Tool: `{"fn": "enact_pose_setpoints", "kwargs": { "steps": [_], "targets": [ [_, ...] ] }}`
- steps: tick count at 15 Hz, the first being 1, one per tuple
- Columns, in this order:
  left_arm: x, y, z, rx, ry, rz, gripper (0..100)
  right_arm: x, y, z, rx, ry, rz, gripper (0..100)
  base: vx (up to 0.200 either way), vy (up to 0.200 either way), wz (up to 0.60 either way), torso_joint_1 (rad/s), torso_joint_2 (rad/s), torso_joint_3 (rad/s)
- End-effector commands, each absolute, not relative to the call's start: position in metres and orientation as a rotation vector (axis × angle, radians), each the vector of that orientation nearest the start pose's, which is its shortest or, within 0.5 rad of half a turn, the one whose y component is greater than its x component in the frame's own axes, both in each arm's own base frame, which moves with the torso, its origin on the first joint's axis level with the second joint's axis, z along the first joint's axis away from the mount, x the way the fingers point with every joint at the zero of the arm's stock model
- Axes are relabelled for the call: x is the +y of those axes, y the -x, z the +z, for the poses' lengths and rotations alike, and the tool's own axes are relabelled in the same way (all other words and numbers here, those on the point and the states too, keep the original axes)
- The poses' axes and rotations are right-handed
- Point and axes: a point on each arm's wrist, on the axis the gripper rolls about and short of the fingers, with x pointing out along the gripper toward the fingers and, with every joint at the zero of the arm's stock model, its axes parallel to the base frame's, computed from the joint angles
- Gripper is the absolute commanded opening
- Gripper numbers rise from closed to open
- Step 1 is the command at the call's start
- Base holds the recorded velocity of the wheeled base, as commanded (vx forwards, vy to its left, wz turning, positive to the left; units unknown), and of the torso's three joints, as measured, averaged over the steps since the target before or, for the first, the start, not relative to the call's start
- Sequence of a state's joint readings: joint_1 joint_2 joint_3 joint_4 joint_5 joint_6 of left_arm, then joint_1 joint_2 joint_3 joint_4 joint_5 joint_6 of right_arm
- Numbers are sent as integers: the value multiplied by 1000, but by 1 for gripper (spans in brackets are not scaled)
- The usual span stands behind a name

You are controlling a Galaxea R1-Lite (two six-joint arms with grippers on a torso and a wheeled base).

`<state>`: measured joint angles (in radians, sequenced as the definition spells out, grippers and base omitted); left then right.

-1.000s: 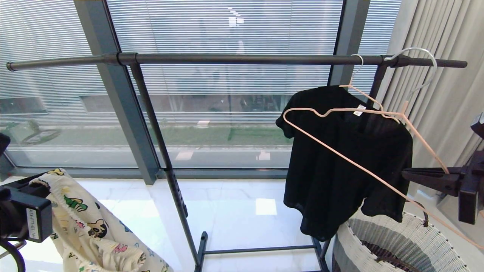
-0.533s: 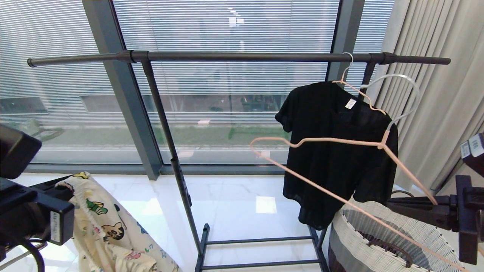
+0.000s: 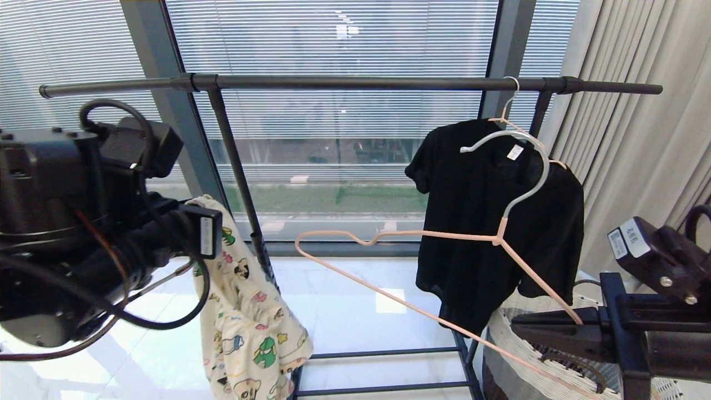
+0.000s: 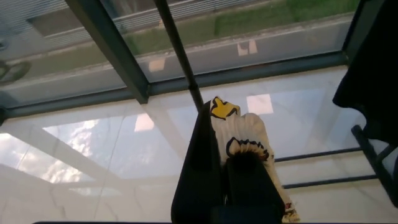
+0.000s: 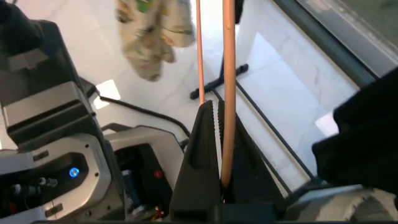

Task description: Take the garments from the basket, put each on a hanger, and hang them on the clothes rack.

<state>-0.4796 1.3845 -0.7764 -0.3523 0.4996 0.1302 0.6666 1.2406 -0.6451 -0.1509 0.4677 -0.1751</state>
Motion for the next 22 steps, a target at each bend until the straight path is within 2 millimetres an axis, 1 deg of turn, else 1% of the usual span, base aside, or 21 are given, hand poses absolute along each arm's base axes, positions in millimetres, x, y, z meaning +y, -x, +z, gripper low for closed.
{"fn": "enact_pose_setpoints", "kwargs": {
  "steps": [1, 3, 5, 8, 11, 13, 16, 19, 22],
  "targets": [
    [-120, -236, 216, 272, -261, 5, 0, 132, -143, 196, 414, 198, 1177, 0, 0, 0, 0, 0, 0, 0],
    [-127, -244, 213, 267, -242, 36, 0, 137, -144, 195, 406, 193, 1187, 0, 0, 0, 0, 0, 0, 0],
    [-129, -247, 210, 270, -238, 51, 0, 139, -147, 193, 408, 192, 1187, 0, 0, 0, 0, 0, 0, 0],
    [-131, -246, 211, 263, -210, 49, 0, 141, -149, 191, 419, 195, 1187, 0, 0, 0, 0, 0, 0, 0],
    [-144, -240, 217, 241, -157, 11, 0, 150, -160, 186, 408, 193, 1184, 0, 0, 0, 0, 0, 0, 0],
    [-144, -240, 216, 240, -160, 29, 0, 154, -158, 186, 404, 195, 1200, 0, 0, 0, 0, 0, 0, 0],
    [-140, -243, 220, 229, -150, 57, 0, 154, -158, 187, 403, 188, 1197, 0, 0, 0, 0, 0, 0, 0],
    [-144, -241, 221, 227, -151, 42, 0, 160, -162, 185, 414, 193, 1197, 0, 0, 0, 0, 0, 0, 0],
    [-147, -241, 225, 215, -143, 34, 0, 168, -170, 184, 379, 177, 1164, 0, 0, 0, 0, 0, 0, 0]
  ]
}}
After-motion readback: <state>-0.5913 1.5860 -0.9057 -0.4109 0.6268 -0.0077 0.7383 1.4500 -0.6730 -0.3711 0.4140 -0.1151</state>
